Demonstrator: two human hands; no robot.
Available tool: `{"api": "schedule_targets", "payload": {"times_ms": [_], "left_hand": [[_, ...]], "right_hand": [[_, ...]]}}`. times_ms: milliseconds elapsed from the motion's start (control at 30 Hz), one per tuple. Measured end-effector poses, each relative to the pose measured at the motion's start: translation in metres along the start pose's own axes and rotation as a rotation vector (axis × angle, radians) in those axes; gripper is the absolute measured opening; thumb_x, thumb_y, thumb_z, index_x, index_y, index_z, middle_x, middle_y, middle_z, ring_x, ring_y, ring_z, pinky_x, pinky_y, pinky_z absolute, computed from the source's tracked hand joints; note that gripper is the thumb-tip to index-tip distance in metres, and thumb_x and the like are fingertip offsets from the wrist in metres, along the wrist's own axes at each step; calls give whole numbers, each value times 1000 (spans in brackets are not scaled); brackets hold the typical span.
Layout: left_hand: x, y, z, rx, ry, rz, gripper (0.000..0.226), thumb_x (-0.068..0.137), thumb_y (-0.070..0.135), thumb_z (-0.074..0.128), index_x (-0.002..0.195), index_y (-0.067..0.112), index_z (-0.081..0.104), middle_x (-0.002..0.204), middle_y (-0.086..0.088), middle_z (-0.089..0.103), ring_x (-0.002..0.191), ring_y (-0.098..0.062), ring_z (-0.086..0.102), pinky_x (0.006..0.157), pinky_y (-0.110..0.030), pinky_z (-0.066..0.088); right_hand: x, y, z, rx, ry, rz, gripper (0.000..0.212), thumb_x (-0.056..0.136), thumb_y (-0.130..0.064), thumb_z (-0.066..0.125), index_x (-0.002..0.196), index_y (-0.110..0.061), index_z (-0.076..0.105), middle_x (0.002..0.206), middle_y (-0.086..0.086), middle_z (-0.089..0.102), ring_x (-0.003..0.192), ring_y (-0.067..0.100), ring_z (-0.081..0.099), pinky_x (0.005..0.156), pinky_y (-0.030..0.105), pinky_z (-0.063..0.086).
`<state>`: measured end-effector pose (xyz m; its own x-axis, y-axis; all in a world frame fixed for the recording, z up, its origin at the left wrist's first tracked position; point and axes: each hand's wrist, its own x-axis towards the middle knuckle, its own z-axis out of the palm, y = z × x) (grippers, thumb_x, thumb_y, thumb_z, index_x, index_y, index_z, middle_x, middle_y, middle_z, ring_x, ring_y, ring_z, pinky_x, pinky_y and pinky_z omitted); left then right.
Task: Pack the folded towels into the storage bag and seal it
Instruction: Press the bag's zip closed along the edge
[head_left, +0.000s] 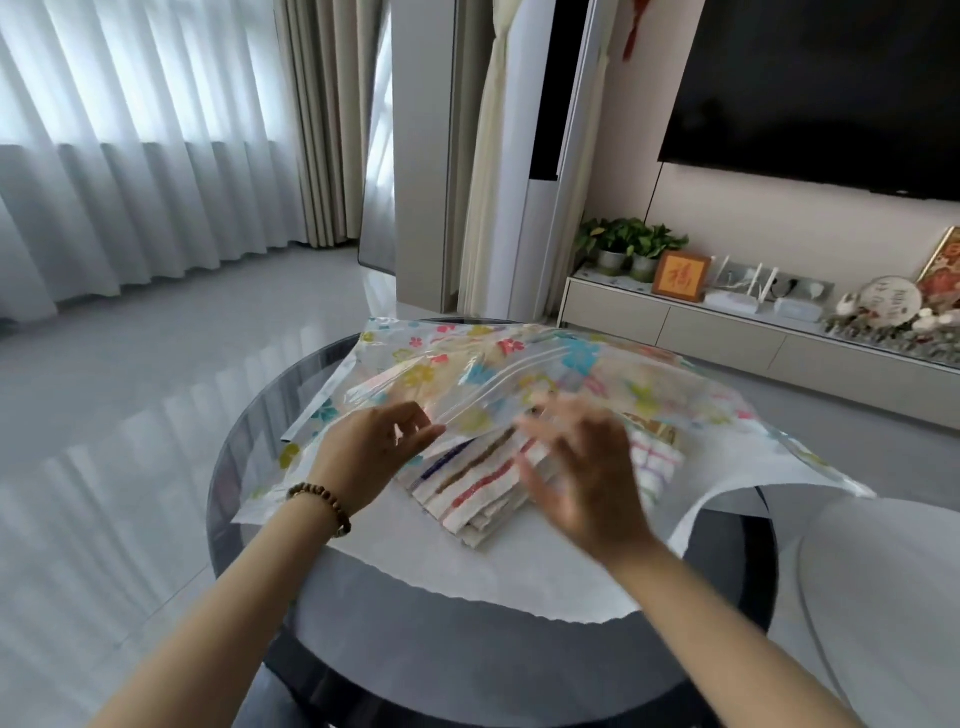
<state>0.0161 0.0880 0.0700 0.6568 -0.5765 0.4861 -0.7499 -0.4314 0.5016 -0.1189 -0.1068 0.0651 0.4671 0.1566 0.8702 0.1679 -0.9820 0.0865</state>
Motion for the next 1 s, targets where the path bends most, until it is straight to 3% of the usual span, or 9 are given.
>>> {"api": "schedule_targets", "payload": {"times_ms": [133, 233, 300, 367, 500, 767, 867, 933, 1000], "left_hand": [[0, 9, 6, -52, 13, 6, 42, 79, 56, 42, 71, 20, 61, 63, 4, 61, 57, -11, 56, 57, -23, 47], [-1, 8, 6, -13, 20, 27, 46, 81, 54, 40, 63, 16, 58, 55, 3, 55, 51, -13, 52, 56, -25, 48], [-3, 7, 8, 31, -16, 25, 47, 83, 52, 40, 64, 14, 60, 56, 0, 56, 52, -15, 53, 58, -27, 48], [-5, 5, 11, 79, -62, 7, 50, 86, 50, 40, 69, 11, 65, 61, -5, 61, 56, -19, 56, 63, -30, 51], [-13, -9, 15, 199, -143, 6, 56, 79, 62, 28, 49, 21, 52, 50, 4, 54, 45, -11, 47, 49, -16, 35], [-27, -4, 47, 209, -210, -59, 65, 81, 68, 22, 61, 17, 58, 60, -3, 63, 52, -18, 55, 53, -31, 47], [-19, 32, 78, 30, -214, -7, 53, 90, 60, 30, 98, 21, 66, 101, -3, 68, 93, -24, 61, 80, -36, 47], [-13, 53, 108, 126, -363, -33, 50, 92, 55, 34, 133, 30, 47, 145, -2, 43, 134, -27, 34, 108, -44, 25], [-13, 62, 133, 218, -566, -164, 59, 90, 63, 23, 145, 42, 16, 159, 6, 5, 144, -31, -3, 112, -55, -2]], "right_hand": [[31, 67, -44, -139, -276, 369, 75, 82, -55, 57, 142, -13, 39, 143, 11, 48, 133, 30, 42, 114, 44, 25], [28, 103, -62, -91, -523, 543, 55, 76, -53, 68, 121, -23, 64, 109, 3, 71, 95, 22, 64, 76, 22, 46], [17, 111, -69, 10, -600, 543, 24, 77, -38, 74, 95, -22, 77, 86, 0, 73, 77, 20, 64, 58, 11, 37], [-1, 109, -72, 106, -676, 537, 12, 77, -28, 76, 84, -18, 79, 77, 0, 71, 74, 21, 64, 62, 22, 45], [-48, 95, -84, 168, -792, 513, 17, 80, -29, 73, 82, -14, 79, 79, 0, 69, 75, 17, 62, 70, 31, 49], [-132, 76, -80, 93, -950, 315, 30, 90, -39, 59, 87, -14, 76, 83, 0, 66, 74, 16, 61, 64, 21, 37], [-134, 75, -69, 128, -838, 380, 43, 88, -53, 52, 85, -18, 76, 87, -5, 68, 82, 14, 62, 68, 19, 40], [-131, 81, -56, 103, -560, 531, 50, 89, -58, 43, 97, -20, 75, 104, 1, 69, 100, 22, 62, 81, 29, 47], [-130, 94, -43, 0, -616, 813, 50, 91, -58, 40, 133, -34, 52, 148, 4, 41, 138, 32, 32, 111, 45, 27]]}}
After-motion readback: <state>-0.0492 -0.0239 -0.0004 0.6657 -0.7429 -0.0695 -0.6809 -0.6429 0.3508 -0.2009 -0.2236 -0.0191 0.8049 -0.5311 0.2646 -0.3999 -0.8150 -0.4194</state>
